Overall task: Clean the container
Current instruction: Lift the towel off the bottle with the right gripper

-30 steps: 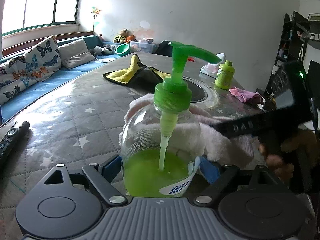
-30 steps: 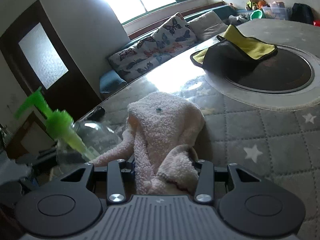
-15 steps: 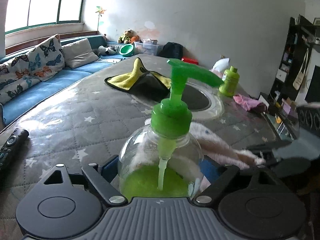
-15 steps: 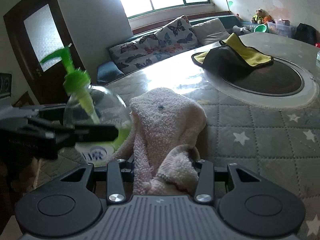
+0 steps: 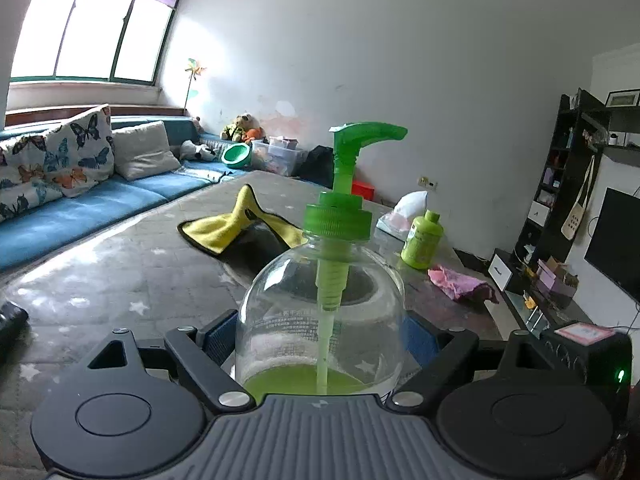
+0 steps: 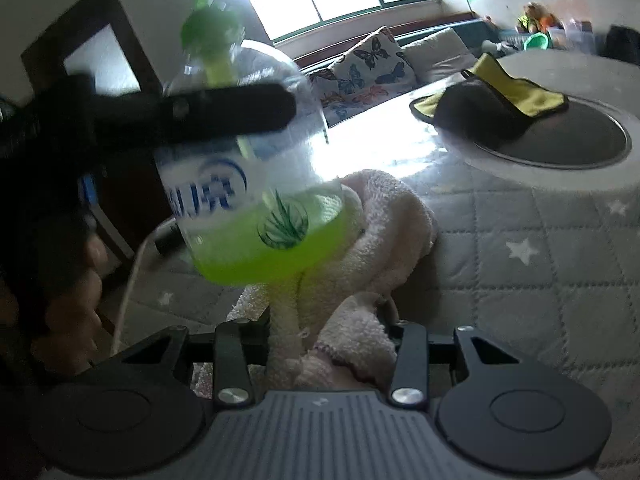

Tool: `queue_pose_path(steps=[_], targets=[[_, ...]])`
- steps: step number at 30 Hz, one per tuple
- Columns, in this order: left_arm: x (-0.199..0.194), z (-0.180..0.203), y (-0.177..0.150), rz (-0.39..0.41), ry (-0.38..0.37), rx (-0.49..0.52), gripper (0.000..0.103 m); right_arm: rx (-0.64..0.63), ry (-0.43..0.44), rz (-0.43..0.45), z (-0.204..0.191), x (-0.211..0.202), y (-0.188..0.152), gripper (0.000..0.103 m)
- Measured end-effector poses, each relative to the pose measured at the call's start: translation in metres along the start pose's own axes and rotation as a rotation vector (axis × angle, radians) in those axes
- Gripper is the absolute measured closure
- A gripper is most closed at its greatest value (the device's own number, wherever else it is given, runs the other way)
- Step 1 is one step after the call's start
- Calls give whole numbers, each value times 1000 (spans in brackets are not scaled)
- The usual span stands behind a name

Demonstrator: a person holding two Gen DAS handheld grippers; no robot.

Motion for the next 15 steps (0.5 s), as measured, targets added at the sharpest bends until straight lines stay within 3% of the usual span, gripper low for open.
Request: queue_pose_path(steps=[7,15], targets=[[14,-13,-14,-43,88,28,15,114,-6,58,30,-14,12,64],[21,-50,-12,-38,193,-9,16,51,-188,182,51,-8,64,63]])
Point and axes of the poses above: each gripper's, at about its wrist camera, not at the fingertips, and x roughly the way its jaws point, z to its right, y to its top, the point moved 8 cm from there along x, roughly the way its jaws point, and after that the axes turned 8 degrees about x, right-handed, at the moved point
